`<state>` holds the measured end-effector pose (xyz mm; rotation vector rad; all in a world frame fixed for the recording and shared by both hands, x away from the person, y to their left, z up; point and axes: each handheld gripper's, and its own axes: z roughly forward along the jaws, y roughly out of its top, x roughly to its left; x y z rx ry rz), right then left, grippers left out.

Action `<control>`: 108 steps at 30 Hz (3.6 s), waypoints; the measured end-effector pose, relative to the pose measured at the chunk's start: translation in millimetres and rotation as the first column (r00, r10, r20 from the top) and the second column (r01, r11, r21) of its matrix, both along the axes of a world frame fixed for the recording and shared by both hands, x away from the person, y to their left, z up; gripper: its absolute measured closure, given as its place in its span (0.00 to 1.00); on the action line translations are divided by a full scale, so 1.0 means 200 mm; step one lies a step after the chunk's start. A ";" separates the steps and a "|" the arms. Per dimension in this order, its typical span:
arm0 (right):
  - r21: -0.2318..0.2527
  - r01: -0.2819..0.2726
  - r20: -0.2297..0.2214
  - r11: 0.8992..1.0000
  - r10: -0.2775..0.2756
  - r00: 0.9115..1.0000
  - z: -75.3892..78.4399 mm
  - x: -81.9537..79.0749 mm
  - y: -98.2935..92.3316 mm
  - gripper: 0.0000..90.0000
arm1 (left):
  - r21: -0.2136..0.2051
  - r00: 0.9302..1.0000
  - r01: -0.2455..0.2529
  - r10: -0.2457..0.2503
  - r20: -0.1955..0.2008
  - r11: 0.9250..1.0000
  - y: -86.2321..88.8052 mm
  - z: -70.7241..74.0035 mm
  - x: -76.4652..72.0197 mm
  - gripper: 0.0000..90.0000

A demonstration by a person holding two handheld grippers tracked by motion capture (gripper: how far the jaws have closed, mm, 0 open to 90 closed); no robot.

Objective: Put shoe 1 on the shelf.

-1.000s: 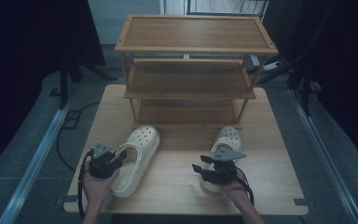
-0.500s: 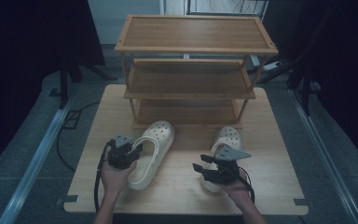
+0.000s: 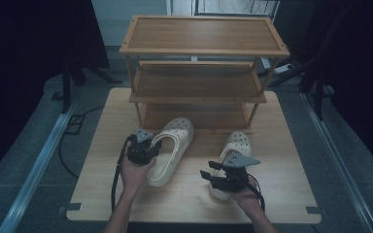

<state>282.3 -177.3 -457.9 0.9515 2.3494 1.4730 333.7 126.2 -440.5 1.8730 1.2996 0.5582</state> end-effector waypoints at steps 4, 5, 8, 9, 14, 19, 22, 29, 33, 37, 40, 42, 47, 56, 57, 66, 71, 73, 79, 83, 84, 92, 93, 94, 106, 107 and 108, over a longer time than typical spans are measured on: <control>0.004 0.001 0.003 1.000 -0.001 1.000 0.00 0.00 0.00 0.54 | 0.005 1.000 -0.017 0.017 -0.009 1.000 -0.03 -0.01 0.07 0.83; 0.004 0.001 0.003 1.000 -0.001 1.000 0.00 0.00 0.00 0.54 | 0.005 1.000 -0.017 0.017 -0.009 1.000 -0.03 -0.01 0.07 0.83; 0.006 0.003 -0.003 1.000 -0.003 1.000 0.00 0.00 -0.01 0.54 | 0.016 0.999 -0.042 0.042 -0.008 0.999 -0.06 -0.04 0.15 0.83; 0.006 0.003 -0.003 1.000 -0.003 1.000 0.00 0.00 -0.01 0.54 | 0.016 0.999 -0.042 0.042 -0.008 0.999 -0.06 -0.04 0.15 0.83; 0.010 0.006 -0.002 1.000 -0.006 1.000 0.00 0.01 -0.01 0.54 | -0.007 0.999 -0.051 0.051 -0.012 0.999 -0.08 -0.08 0.24 0.83; 0.018 0.013 0.000 1.000 -0.013 1.000 0.01 0.01 -0.02 0.54 | 0.002 0.998 -0.067 0.067 -0.005 0.998 -0.11 -0.10 0.30 0.83; 0.020 0.015 0.002 1.000 -0.015 1.000 0.01 0.01 -0.03 0.54 | 0.001 0.997 -0.073 0.073 -0.002 0.997 -0.13 -0.11 0.32 0.83; 0.019 0.014 0.001 1.000 -0.014 1.000 0.02 0.01 -0.03 0.54 | 0.002 0.997 -0.082 0.082 0.001 0.997 -0.17 -0.13 0.38 0.82; 0.021 0.010 -0.001 1.000 -0.010 1.000 0.02 0.01 -0.03 0.54 | -0.005 0.993 -0.115 0.115 0.007 0.993 -0.18 -0.14 0.42 0.82; 0.020 0.010 -0.002 1.000 -0.010 1.000 0.02 0.01 -0.03 0.54 | -0.004 0.993 -0.121 0.121 0.006 0.993 -0.19 -0.13 0.45 0.82; 0.013 0.006 -0.004 1.000 -0.006 1.000 0.02 0.01 -0.02 0.54 | -0.005 0.990 -0.143 0.143 0.008 0.990 -0.21 -0.15 0.48 0.81; 0.012 0.005 -0.003 1.000 -0.005 1.000 0.02 0.01 -0.02 0.54 | -0.010 0.988 -0.154 0.154 0.009 0.988 -0.22 -0.16 0.48 0.81; 0.005 -0.001 -0.006 1.000 0.001 1.000 0.01 0.01 -0.01 0.54 | -0.004 0.988 -0.157 0.157 0.000 0.988 -0.25 -0.19 0.51 0.80; -0.003 0.001 -0.005 1.000 -0.001 1.000 0.00 0.01 0.00 0.54 | -0.005 0.993 -0.114 0.114 0.009 0.993 -0.27 -0.18 0.48 0.59; -0.004 -0.001 -0.005 1.000 0.001 1.000 0.00 0.01 0.00 0.54 | 0.001 0.994 -0.106 0.106 0.016 0.994 -0.27 -0.17 0.47 0.52; -0.018 -0.009 -0.003 1.000 0.009 1.000 0.00 0.01 0.02 0.54 | -0.049 0.996 -0.020 0.024 0.084 0.999 -0.25 -0.11 0.31 0.31; -0.018 -0.009 -0.002 1.000 0.009 1.000 0.00 0.01 0.02 0.54 | -0.069 0.996 0.003 0.004 0.091 0.998 -0.19 -0.08 0.22 0.35; -0.019 -0.008 -0.002 1.000 0.008 1.000 0.00 0.00 0.02 0.54 | -0.066 0.996 0.007 -0.001 0.092 0.998 -0.18 -0.07 0.20 0.37; -0.017 -0.007 -0.004 1.000 0.007 1.000 0.00 0.00 0.02 0.54 | -0.078 0.995 0.018 -0.010 0.101 0.997 -0.11 -0.05 0.04 0.58; -0.019 -0.007 0.001 1.000 0.007 1.000 0.00 0.00 0.02 0.54 | -0.071 0.991 0.027 -0.018 0.129 0.997 -0.06 -0.05 -0.05 0.85; -0.020 -0.007 0.004 1.000 0.007 1.000 0.00 0.00 0.02 0.54 | -0.077 0.992 0.042 -0.032 0.120 0.996 -0.04 -0.06 -0.09 0.88; -0.019 0.002 0.002 1.000 -0.002 1.000 0.01 0.01 0.00 0.54 | -0.104 0.996 0.071 -0.065 0.054 0.992 0.01 -0.15 -0.17 0.98; -0.018 0.003 0.001 1.000 -0.003 1.000 0.00 0.01 0.00 0.54 | -0.094 0.997 0.076 -0.073 0.040 0.993 0.01 -0.16 -0.17 0.98; -0.020 0.004 0.001 1.000 -0.004 1.000 0.00 0.01 0.00 0.54 | -0.079 0.996 0.085 -0.084 0.022 0.993 0.01 -0.18 -0.17 0.98; -0.011 0.011 0.003 1.000 -0.011 1.000 0.01 0.01 -0.01 0.54 | -0.050 0.991 0.128 -0.130 -0.037 0.991 -0.04 -0.26 -0.16 0.99; -0.011 0.011 0.003 1.000 -0.011 1.000 0.01 0.01 -0.01 0.54 | -0.050 0.991 0.128 -0.130 -0.037 0.991 -0.04 -0.26 -0.16 0.99; -0.010 0.011 0.004 1.000 -0.011 1.000 0.01 0.01 -0.01 0.54 | -0.048 0.990 0.131 -0.133 -0.040 0.990 -0.05 -0.26 -0.15 0.99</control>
